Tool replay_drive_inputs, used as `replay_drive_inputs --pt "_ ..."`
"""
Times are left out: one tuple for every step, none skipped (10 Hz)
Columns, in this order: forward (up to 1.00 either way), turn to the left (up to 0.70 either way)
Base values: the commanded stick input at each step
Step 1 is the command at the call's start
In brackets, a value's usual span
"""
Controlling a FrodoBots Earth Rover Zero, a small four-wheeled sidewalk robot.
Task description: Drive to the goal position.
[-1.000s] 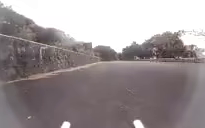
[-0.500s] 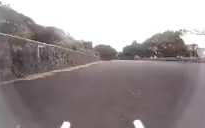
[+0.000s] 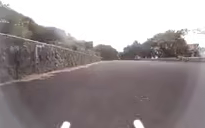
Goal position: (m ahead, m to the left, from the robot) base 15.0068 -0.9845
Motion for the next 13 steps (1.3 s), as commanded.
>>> replay_drive_inputs --pt "0.5 0.0" --pt "0.5 0.0" --pt "0.5 0.0" --pt "0.5 0.0" --pt "0.5 0.0" --pt "0.5 0.0" --pt "0.5 0.0" --pt "0.5 0.0" --pt "0.5 0.0" --pt "0.5 0.0" --pt "0.5 0.0" --pt "0.5 0.0" --pt "0.5 0.0"
